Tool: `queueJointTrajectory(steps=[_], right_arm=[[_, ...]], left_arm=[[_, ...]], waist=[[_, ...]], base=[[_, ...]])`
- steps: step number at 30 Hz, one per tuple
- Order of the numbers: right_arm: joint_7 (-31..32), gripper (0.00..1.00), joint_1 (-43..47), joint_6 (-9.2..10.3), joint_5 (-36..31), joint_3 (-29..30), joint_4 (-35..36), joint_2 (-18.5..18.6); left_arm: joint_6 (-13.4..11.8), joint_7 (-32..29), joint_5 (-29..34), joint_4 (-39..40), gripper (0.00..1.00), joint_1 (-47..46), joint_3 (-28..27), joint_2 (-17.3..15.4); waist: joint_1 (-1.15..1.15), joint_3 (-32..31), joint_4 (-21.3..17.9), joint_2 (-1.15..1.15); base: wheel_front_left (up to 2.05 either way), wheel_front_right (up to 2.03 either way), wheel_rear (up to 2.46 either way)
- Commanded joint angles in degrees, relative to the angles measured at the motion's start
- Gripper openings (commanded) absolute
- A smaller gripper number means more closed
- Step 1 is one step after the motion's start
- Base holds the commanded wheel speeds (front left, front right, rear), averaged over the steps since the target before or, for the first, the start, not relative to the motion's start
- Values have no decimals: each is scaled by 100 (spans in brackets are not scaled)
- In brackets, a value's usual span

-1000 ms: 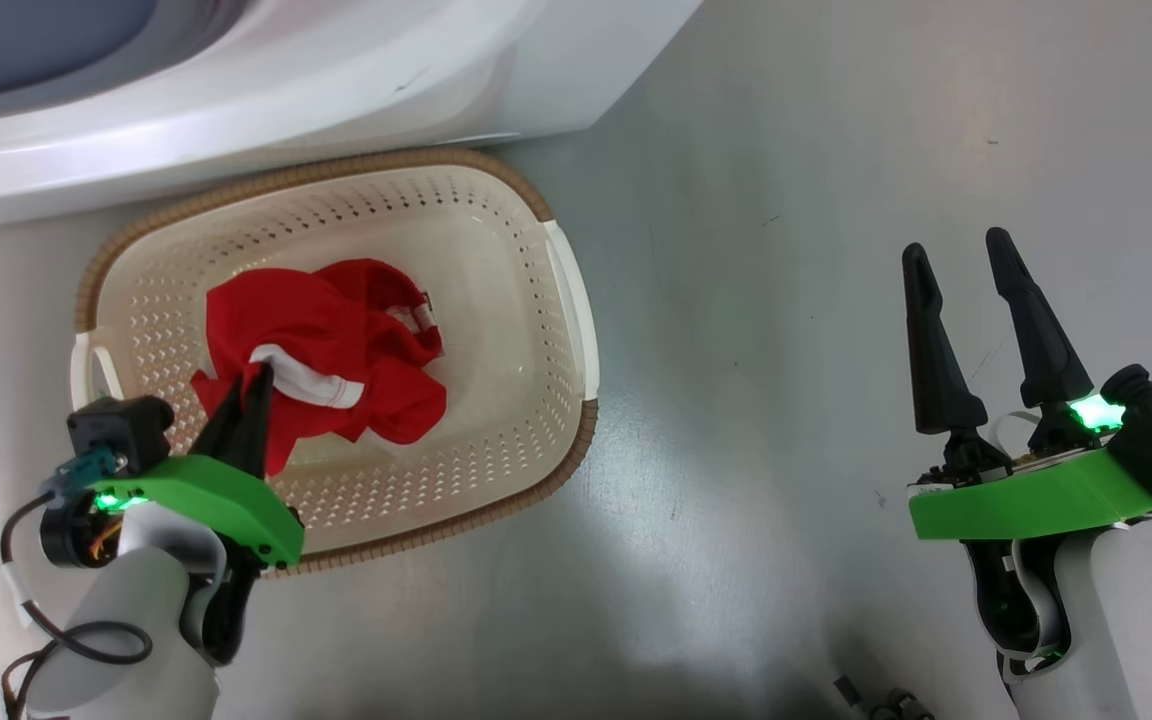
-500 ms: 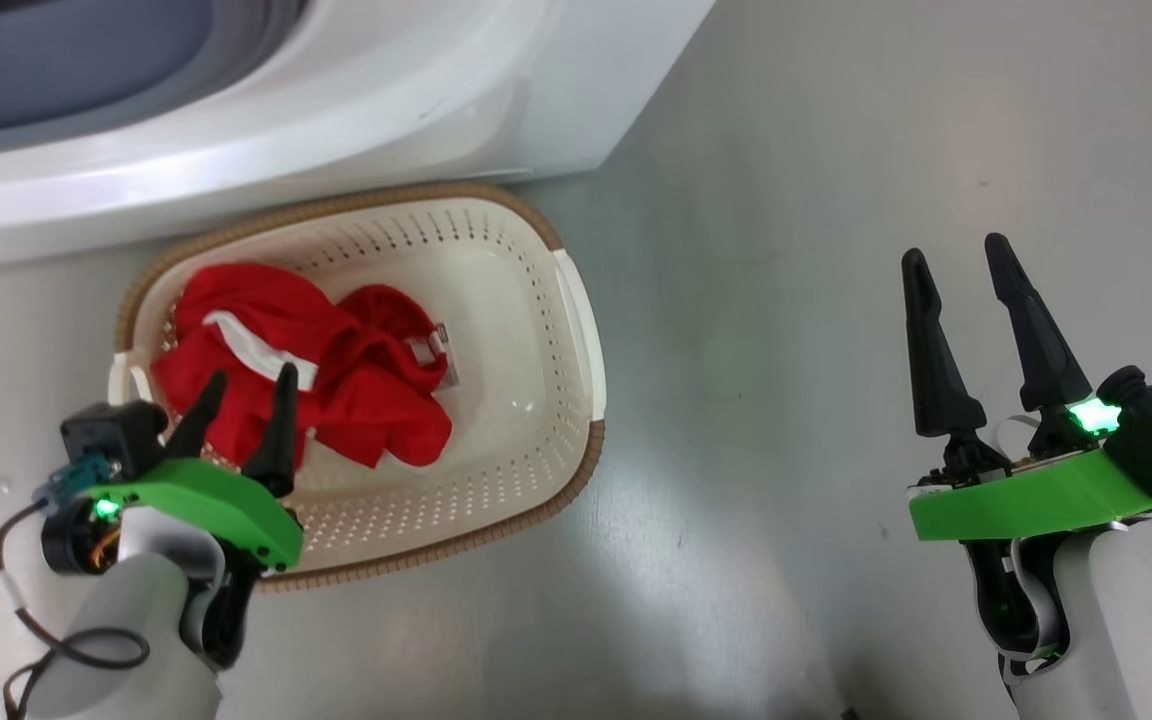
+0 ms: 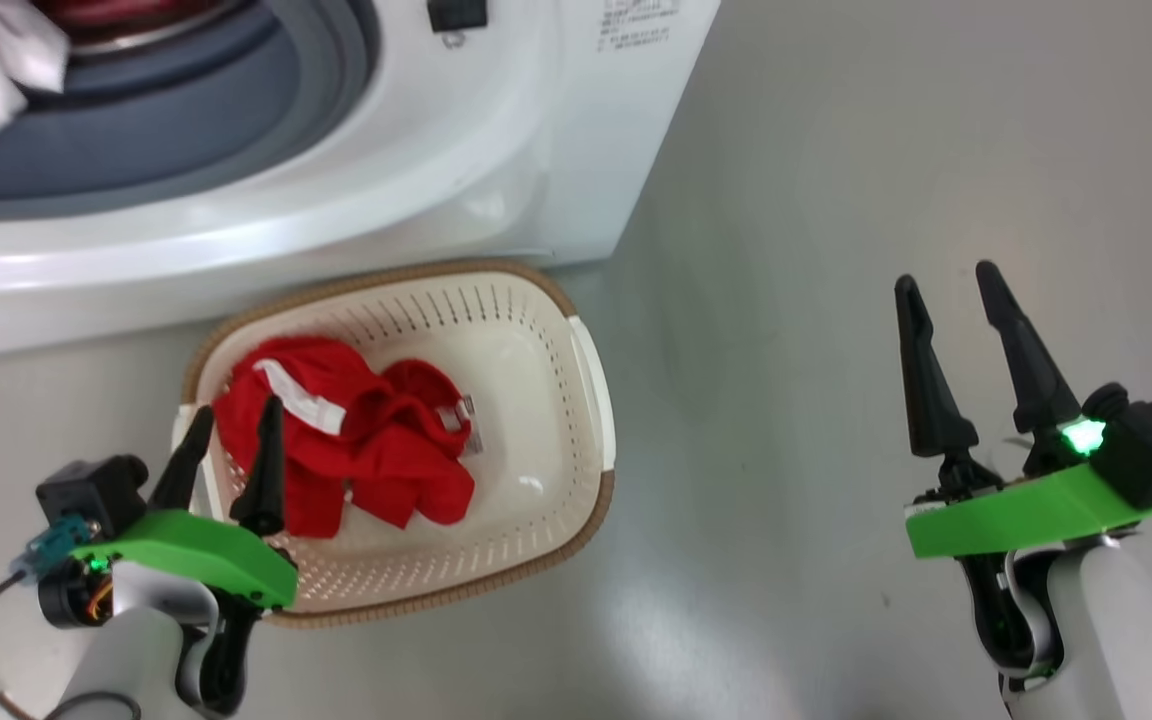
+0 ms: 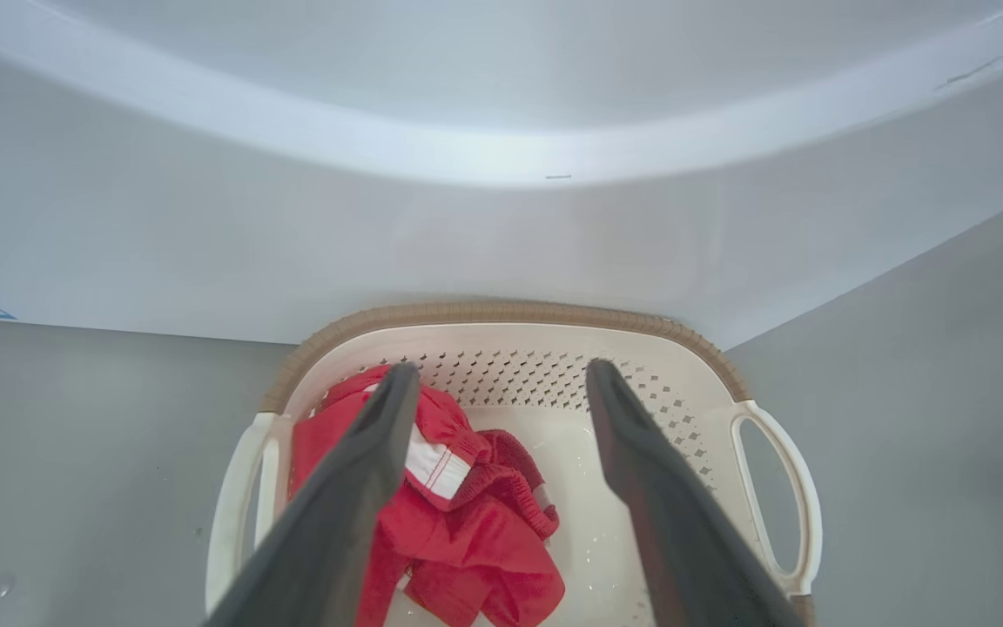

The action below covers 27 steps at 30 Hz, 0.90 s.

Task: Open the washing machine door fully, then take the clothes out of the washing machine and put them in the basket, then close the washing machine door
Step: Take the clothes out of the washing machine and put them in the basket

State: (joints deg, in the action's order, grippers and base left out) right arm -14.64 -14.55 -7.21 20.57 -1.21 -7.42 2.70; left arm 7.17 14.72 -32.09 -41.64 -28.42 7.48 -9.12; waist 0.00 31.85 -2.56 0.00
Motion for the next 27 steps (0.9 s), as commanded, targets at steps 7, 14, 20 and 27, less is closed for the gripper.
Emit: queueJointTrajectory(steps=[7,14,20,27], right_arm=[[-36,100,327,-28,-102,-106,5,18],[-36,100,524,-28,-123,-112,-105,18],[-36,100,747,-28,-138,-81,-164,18],[-36,100,1022,-28,-132,-9,-166,18]], left_arm=[[32,28,382,652,100,486,-574,-22],[32,28,660,1205,100,867,-872,88],[32,28,849,1664,100,1224,-1052,132],[32,28,1212,2256,100,1645,-1129,141]], waist=[[0,-724,179,0],[0,-1212,267,0],[0,-1604,314,0],[0,-1948,374,0]], base=[[0,0,0],[0,0,0],[0,0,0],[0,0,0]])
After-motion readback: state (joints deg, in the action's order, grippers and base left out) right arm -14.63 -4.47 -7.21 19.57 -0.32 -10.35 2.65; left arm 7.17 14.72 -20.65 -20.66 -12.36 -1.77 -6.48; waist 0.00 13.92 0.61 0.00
